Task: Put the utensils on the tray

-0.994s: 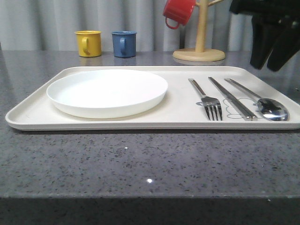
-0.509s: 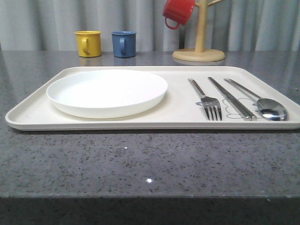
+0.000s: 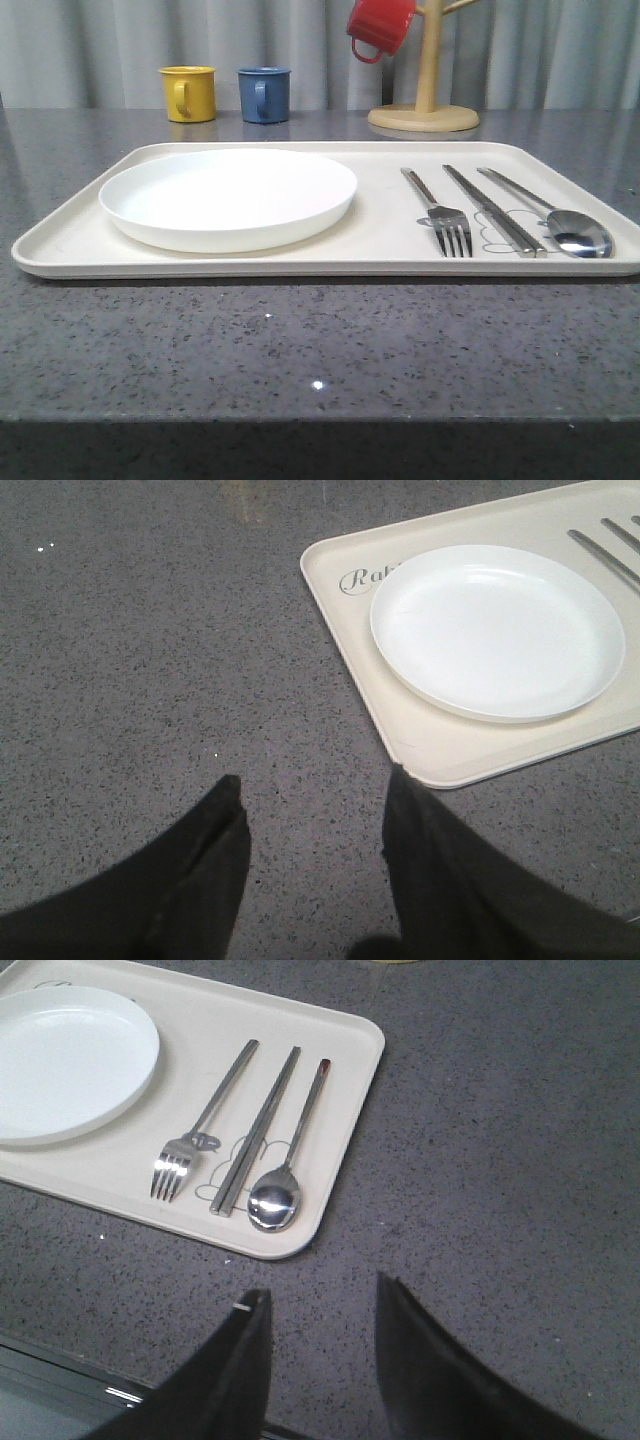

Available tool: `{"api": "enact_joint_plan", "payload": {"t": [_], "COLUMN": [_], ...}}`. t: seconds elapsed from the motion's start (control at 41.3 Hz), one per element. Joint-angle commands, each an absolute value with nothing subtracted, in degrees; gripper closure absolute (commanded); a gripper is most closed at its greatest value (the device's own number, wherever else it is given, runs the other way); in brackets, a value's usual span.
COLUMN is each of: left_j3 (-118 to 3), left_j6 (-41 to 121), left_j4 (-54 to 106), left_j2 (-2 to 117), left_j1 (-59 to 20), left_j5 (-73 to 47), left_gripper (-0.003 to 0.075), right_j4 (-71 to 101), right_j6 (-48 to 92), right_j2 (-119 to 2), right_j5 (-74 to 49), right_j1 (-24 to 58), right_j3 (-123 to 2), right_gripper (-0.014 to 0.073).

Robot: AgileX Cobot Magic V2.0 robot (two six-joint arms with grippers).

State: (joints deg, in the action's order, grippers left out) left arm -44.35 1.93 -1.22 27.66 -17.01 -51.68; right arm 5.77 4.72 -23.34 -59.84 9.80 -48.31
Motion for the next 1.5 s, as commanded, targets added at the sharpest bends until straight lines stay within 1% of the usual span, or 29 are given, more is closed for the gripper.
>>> {"api": "enact_joint_plan", "payload": {"t": [0.0,0.073,0.121,0.145,0.242,0.291,0.339,0.436,0.509,0.8,0.872,0.969,1.042,1.115,1.212,1.357,1.406,1.478], "left_j3": [-45.75,-45.75,-45.75,-45.75,-45.75,-45.75,-45.75,-45.75,-45.75,-45.64,-41.76,-32.24,-24.12,-15.52,-7.6,-0.32,1.26,1.17], "left_j6": [1.4,1.4,1.4,1.4,1.4,1.4,1.4,1.4,1.4,1.4,1.4,1.4,1.28,1.28,1.28,1.28,1.28,1.28], "left_j4": [-1.09,-1.09,-1.09,-1.09,-1.09,-1.09,-1.09,-1.26,-1.26,-1.26,-1.47,-2.16,0.0,1.27,1.27,1.27,1.27,1.27], "left_j2": [28.12,28.12,28.12,28.12,28.12,28.12,28.12,28.12,28.12,28.12,24.76,18.75,12.88,6.98,1.97,-1.53,-1.53,-1.53], "left_j1": [-17.36,-17.36,-17.36,-17.36,-17.36,-17.36,-17.36,-17.36,-17.36,-17.36,-17.52,-15.56,-12.6,-8.66,-5.64,-4.47,-4.47,-4.47], "left_j5": [-47.57,-47.57,-47.57,-47.57,-47.57,-47.57,-47.57,-47.79,-47.79,-47.55,-41.85,-30.29,-20.09,-13.08,-6.76,1.37,3.11,1.6], "left_gripper": [0.0407,0.0407,0.0407,0.0407,0.0413,0.0435,0.0504,0.0654,0.0738,0.074,0.074,0.074,0.074,0.074,0.074,0.074,0.074,0.074], "right_j4": [5.02,5.02,5.02,5.02,5.02,5.02,5.02,5.07,5.13,5.13,5.13,5.13,5.13,5.13,5.13,5.13,5.13,5.13], "right_j6": [5.48,5.48,5.48,5.48,5.48,5.48,5.48,5.48,5.48,5.48,5.48,5.48,5.48,5.48,5.48,5.48,5.48,5.48], "right_j2": [-20.37,-18.8,-18.37,-18.24,-18.24,-18.24,-18.24,-18.24,-18.24,-18.24,-18.24,-18.24,-18.24,-18.24,-18.24,-18.24,-18.24,-18.24], "right_j5": [-55.51,-55.45,-55.45,-55.37,-55.0,-54.83,-54.5,-54.0,-54.05,-54.05,-54.05,-54.05,-54.05,-54.05,-54.05,-54.05,-54.05,-54.06], "right_j1": [9.71,9.71,9.71,9.71,9.71,9.71,9.71,9.71,9.71,9.71,9.71,9.71,9.71,9.71,9.71,9.71,9.71,9.71], "right_j3": [-47.5,-46.9,-46.91,-46.91,-46.91,-46.91,-46.91,-46.91,-46.91,-46.91,-46.91,-46.91,-46.91,-46.91,-46.91,-46.91,-46.91,-46.91], "right_gripper": [0.0305,0.0317,0.0361,0.0389,0.0544,0.0619,0.0666,0.0661,0.0661,0.0661,0.0661,0.0661,0.0661,0.0661,0.0661,0.0661,0.0661,0.0661]}}
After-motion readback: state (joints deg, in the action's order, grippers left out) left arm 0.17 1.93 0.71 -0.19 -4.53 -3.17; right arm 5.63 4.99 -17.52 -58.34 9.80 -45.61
